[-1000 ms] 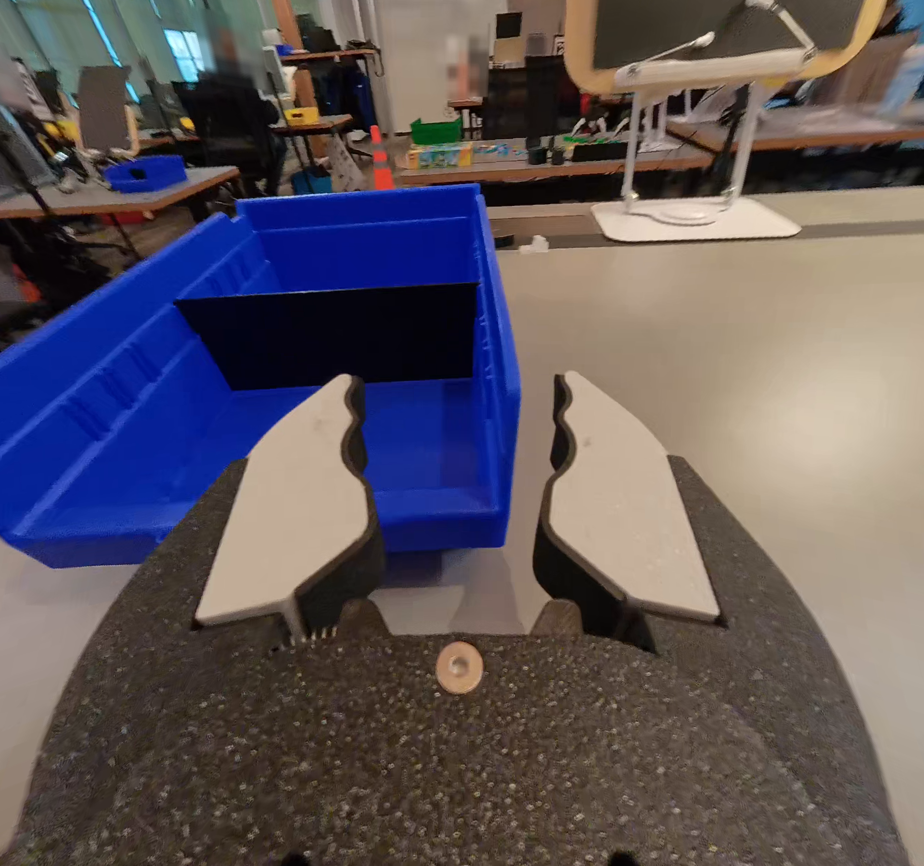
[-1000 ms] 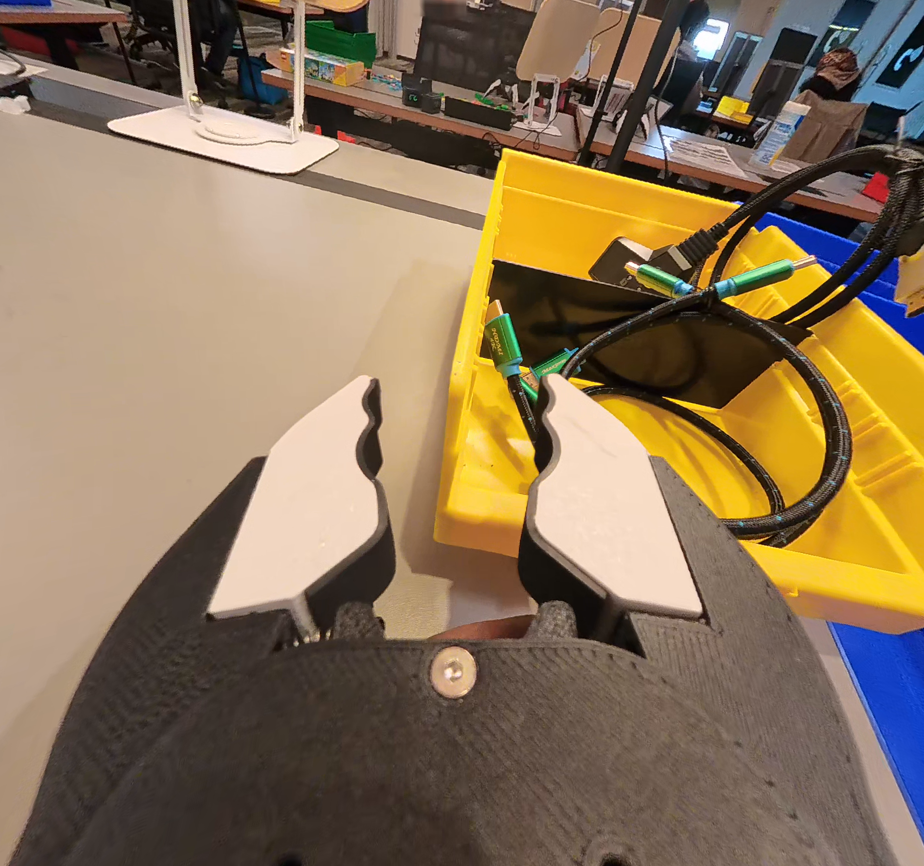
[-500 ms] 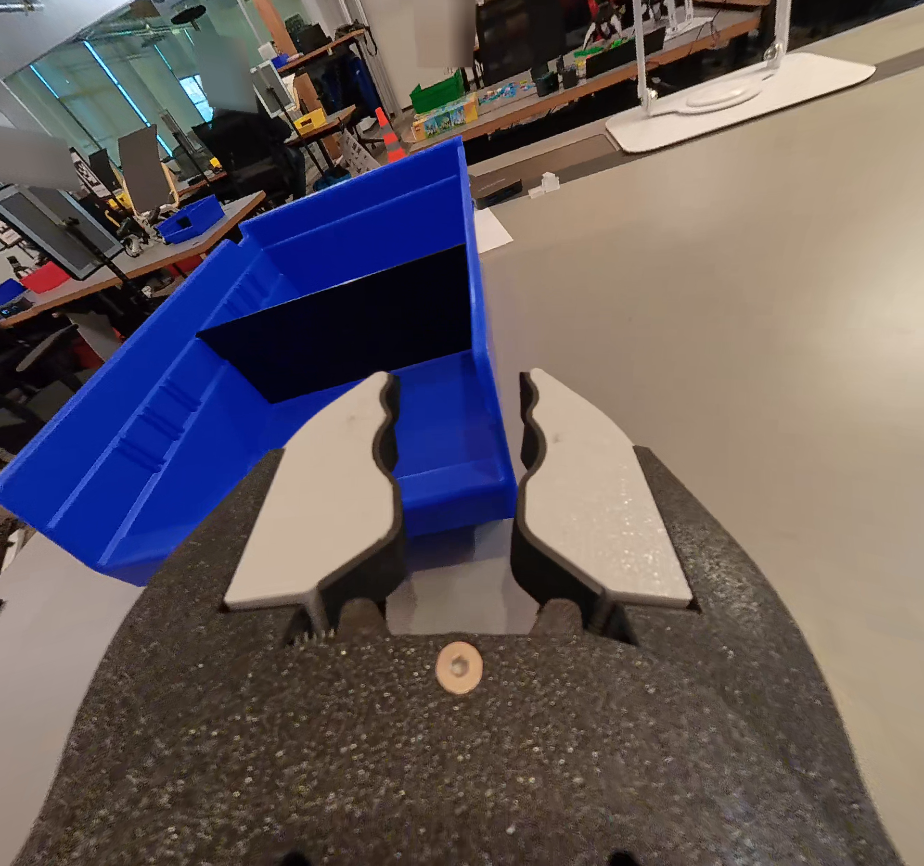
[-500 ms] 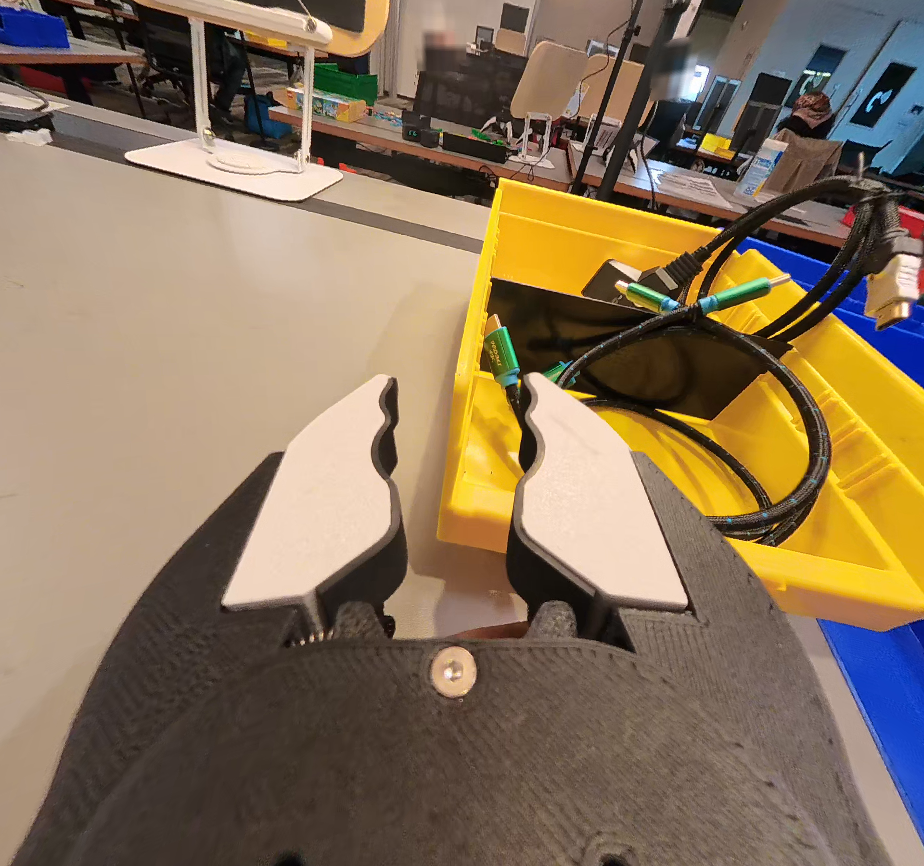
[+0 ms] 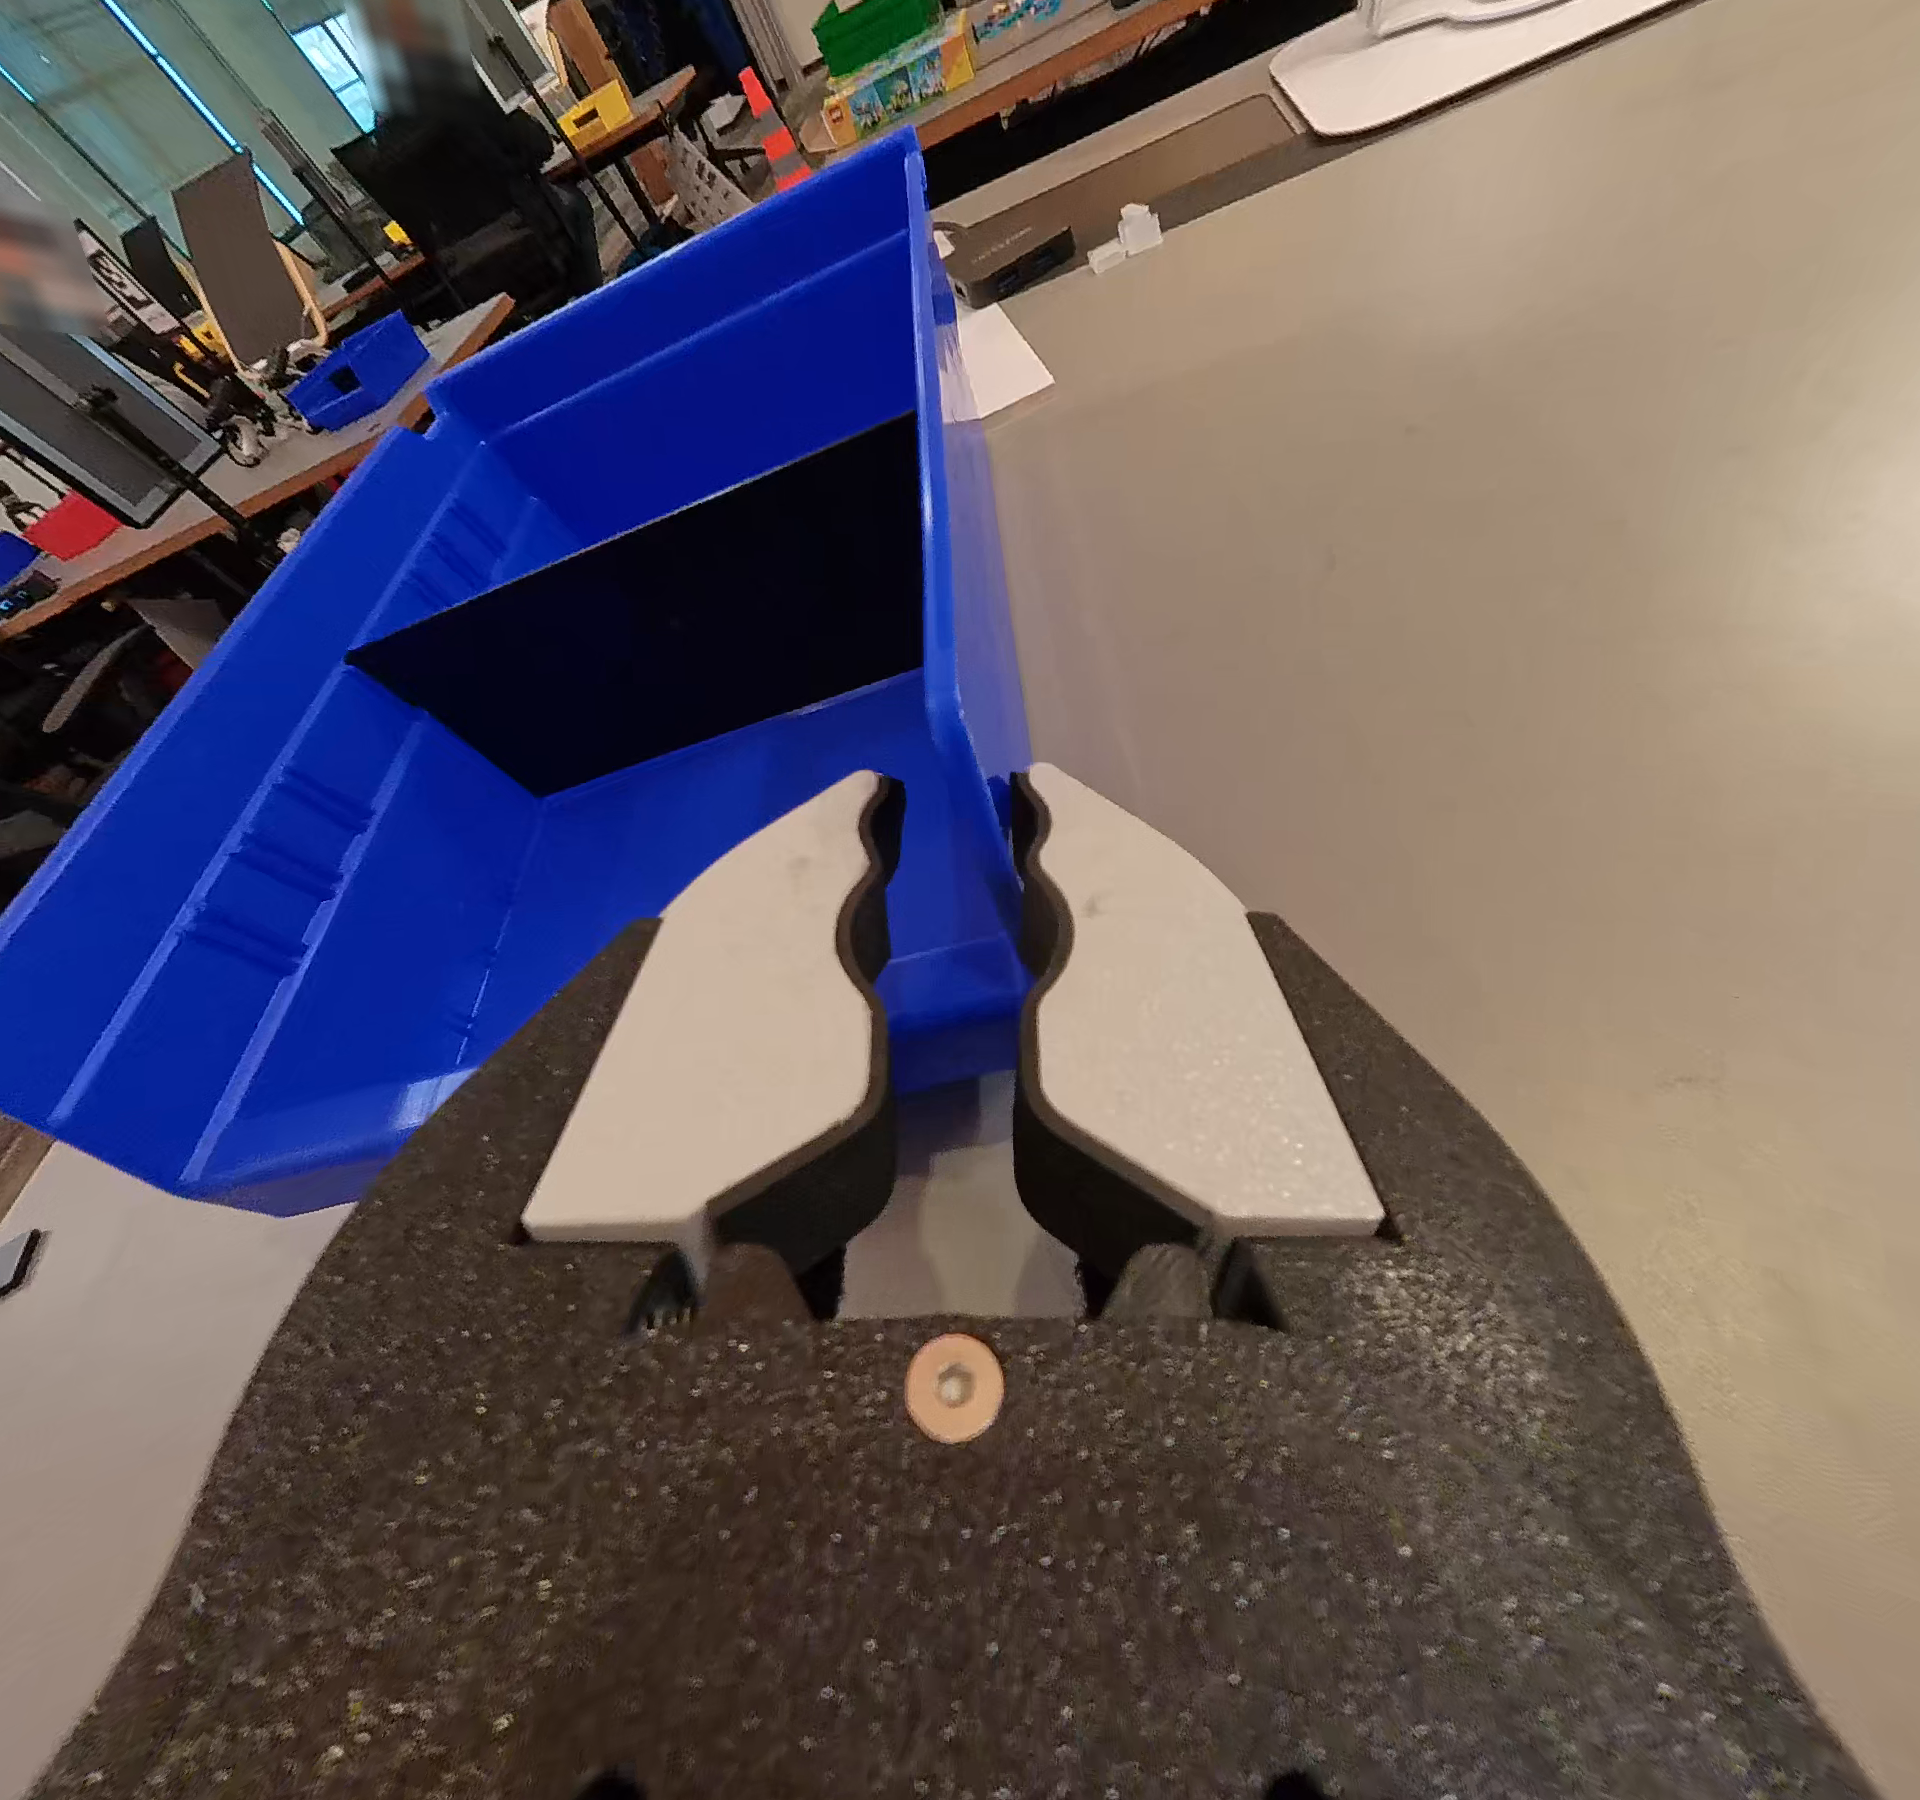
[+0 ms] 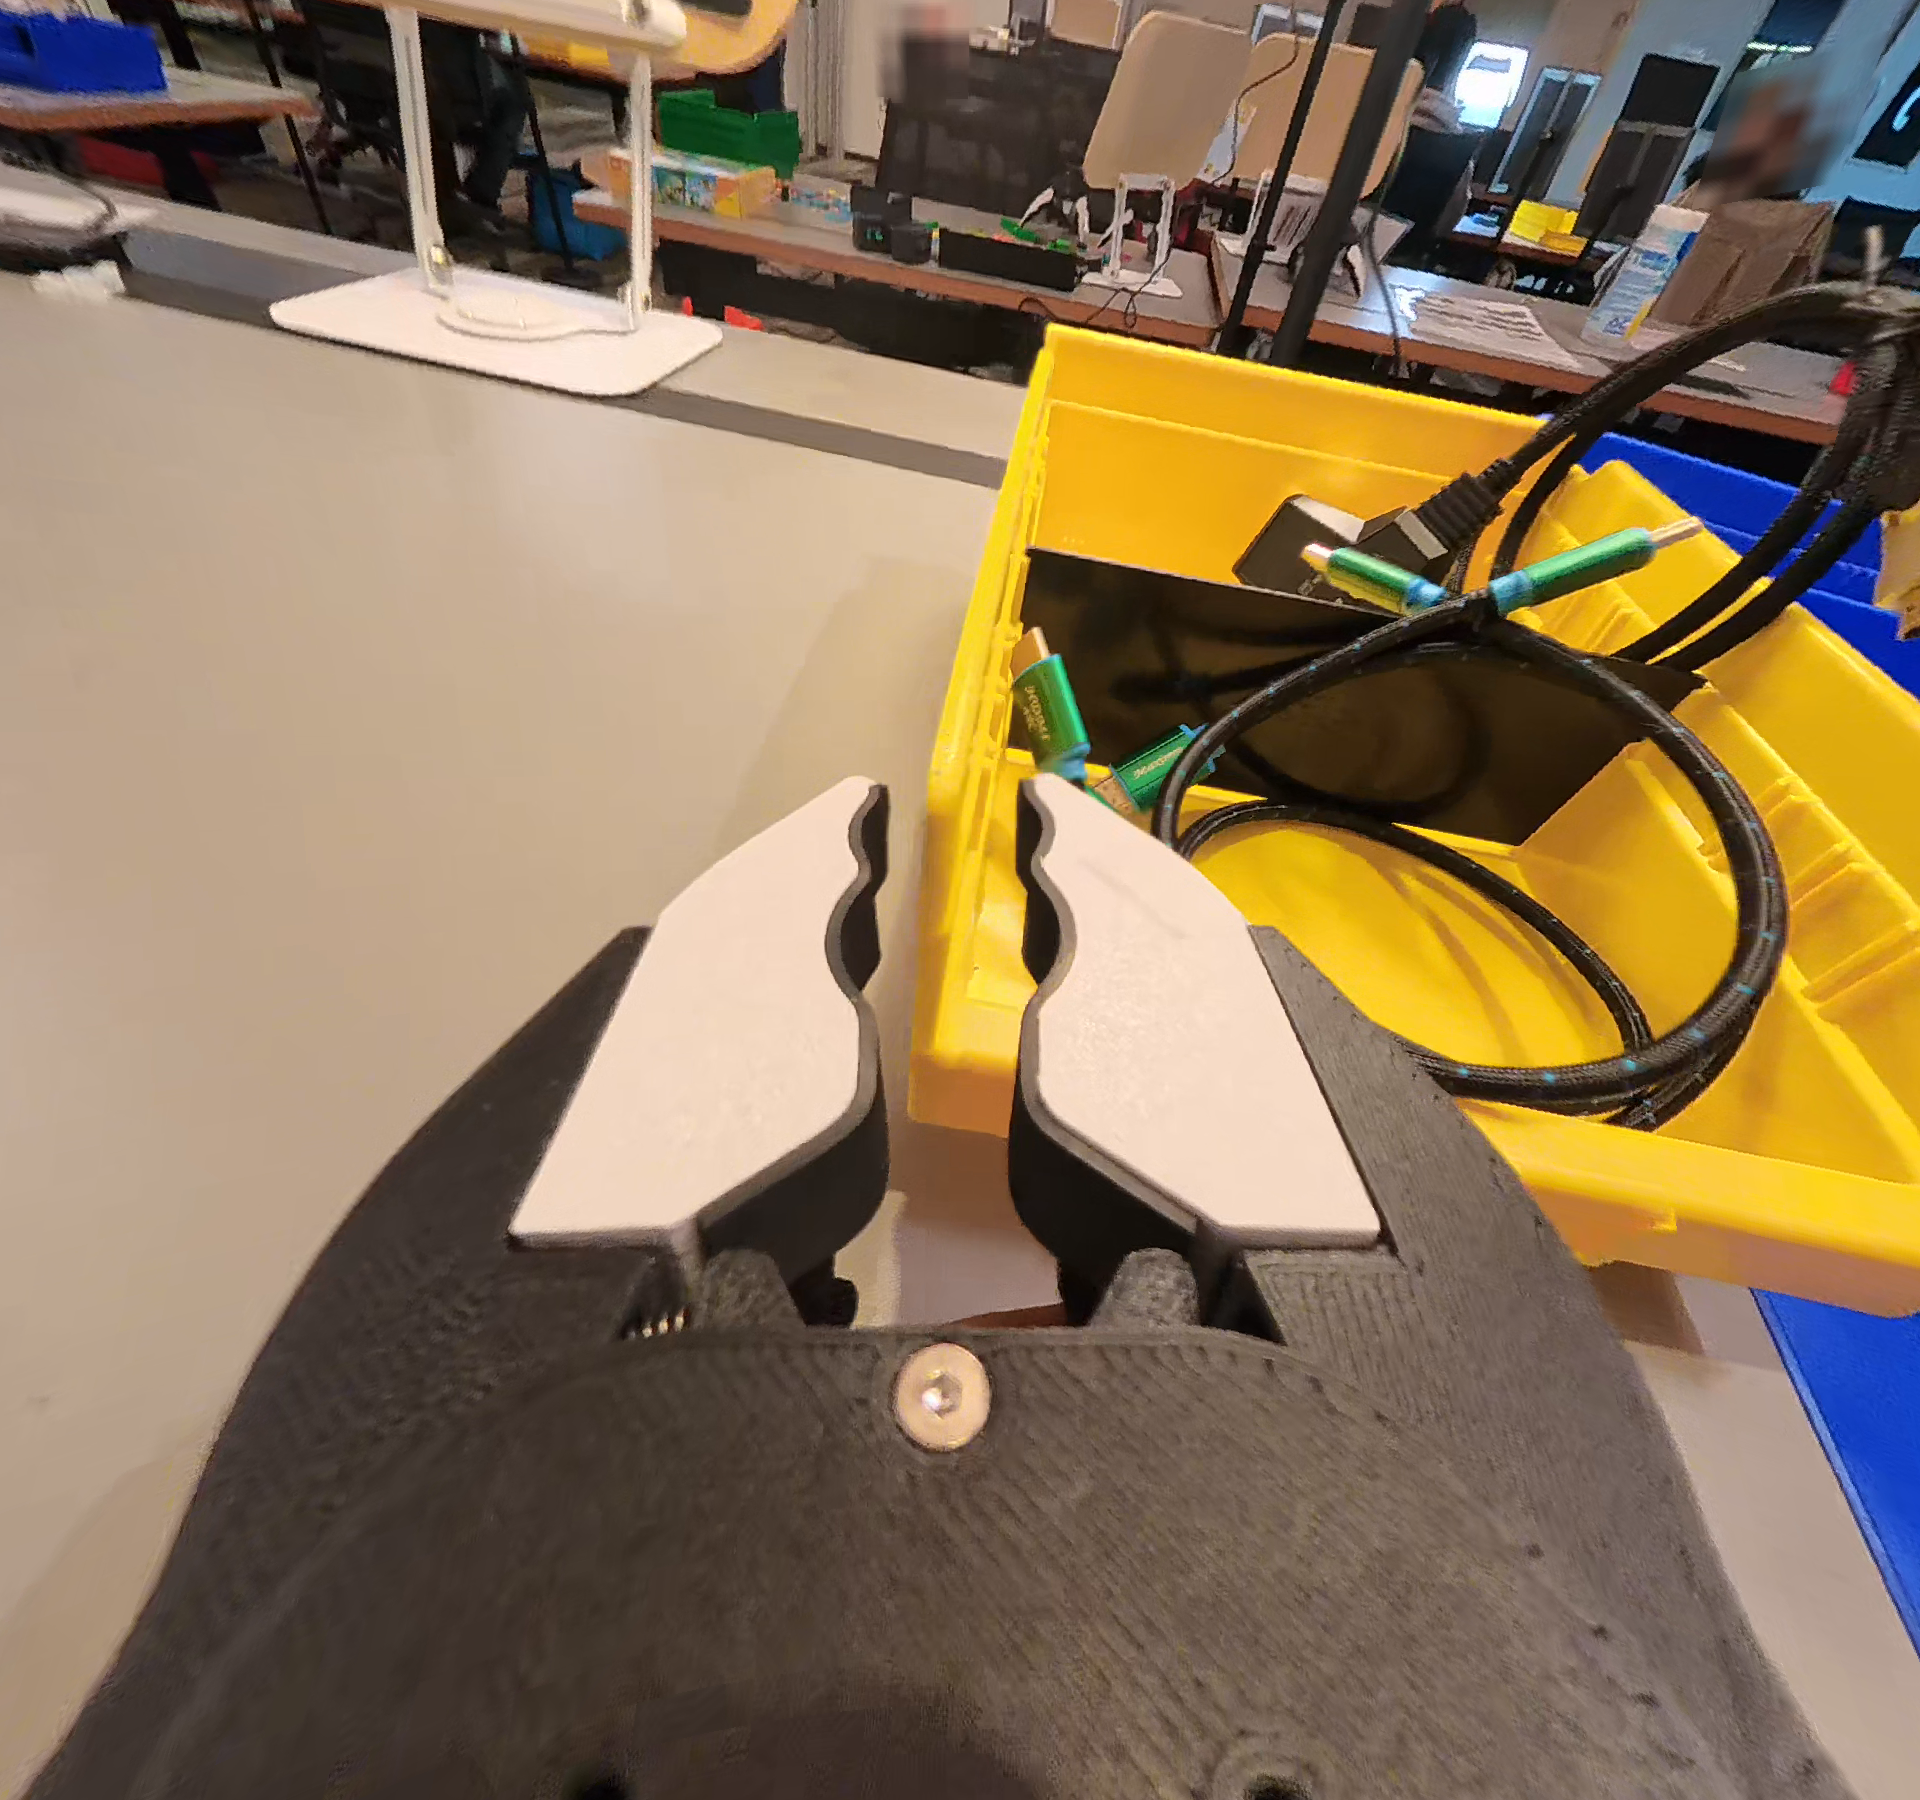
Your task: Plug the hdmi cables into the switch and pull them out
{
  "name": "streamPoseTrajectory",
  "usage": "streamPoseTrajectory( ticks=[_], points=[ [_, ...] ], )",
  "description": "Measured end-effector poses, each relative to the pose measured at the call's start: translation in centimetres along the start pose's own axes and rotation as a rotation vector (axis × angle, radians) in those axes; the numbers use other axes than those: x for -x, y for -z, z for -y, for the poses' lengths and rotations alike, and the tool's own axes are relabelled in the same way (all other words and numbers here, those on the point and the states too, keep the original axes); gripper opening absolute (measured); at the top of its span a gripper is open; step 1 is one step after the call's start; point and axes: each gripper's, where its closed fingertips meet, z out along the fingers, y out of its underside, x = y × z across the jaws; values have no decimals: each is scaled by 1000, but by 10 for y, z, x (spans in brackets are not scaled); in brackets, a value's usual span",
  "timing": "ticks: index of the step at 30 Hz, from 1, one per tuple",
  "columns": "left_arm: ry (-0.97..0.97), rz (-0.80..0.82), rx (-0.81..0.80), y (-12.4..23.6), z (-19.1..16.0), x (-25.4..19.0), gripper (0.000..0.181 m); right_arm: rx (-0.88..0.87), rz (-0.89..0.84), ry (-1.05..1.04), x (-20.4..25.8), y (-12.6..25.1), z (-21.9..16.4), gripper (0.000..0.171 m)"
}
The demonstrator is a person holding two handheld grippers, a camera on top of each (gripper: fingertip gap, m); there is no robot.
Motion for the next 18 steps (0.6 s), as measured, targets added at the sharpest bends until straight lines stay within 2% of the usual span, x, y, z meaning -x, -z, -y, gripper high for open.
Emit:
streamPoseTrajectory(
  ticks=[5, 18],
  points=[
    [-6, -16, 12, -1, -1, -2, 7, 60, -73, 88, 1, -6, -7, 4],
    [-70, -164, -61, 13, 4, -26, 6, 53, -7, 59, 6, -6, -6, 5]
  ],
)
